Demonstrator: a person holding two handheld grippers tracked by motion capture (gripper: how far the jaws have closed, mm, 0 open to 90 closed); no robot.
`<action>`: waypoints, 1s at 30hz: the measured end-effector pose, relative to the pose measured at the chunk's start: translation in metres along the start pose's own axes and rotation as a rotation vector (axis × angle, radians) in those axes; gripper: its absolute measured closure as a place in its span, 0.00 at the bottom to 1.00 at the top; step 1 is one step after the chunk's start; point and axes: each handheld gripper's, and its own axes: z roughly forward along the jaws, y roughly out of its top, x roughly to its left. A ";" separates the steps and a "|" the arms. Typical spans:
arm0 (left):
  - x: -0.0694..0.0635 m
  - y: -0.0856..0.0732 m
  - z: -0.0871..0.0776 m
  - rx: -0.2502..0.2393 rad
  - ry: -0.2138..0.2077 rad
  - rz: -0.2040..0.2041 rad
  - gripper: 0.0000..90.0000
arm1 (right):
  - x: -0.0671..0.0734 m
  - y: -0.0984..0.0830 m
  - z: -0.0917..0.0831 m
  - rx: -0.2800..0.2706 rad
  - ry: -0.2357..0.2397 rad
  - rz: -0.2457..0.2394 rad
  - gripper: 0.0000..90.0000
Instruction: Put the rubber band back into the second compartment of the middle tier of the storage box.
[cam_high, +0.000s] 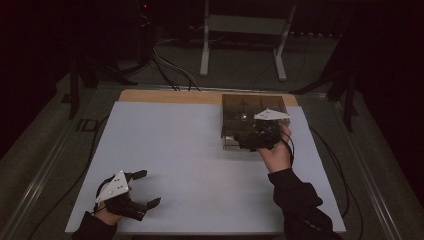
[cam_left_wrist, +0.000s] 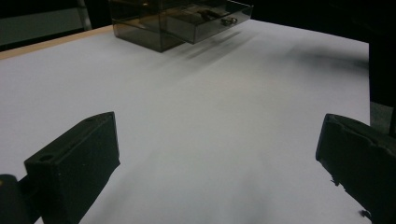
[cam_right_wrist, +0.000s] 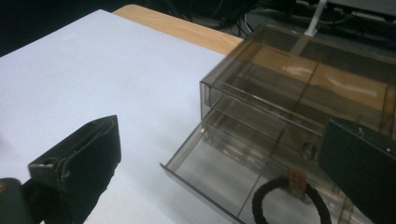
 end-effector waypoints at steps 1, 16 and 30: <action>0.000 0.000 0.000 -0.001 0.000 -0.001 0.00 | 0.001 0.000 0.000 -0.003 0.008 -0.005 0.00; -0.001 0.000 -0.001 -0.006 -0.003 0.002 0.00 | 0.022 0.000 -0.002 -0.070 0.105 -0.080 0.00; -0.001 0.000 -0.001 -0.004 -0.007 0.003 0.00 | 0.026 -0.028 -0.007 -0.083 0.130 -0.109 0.00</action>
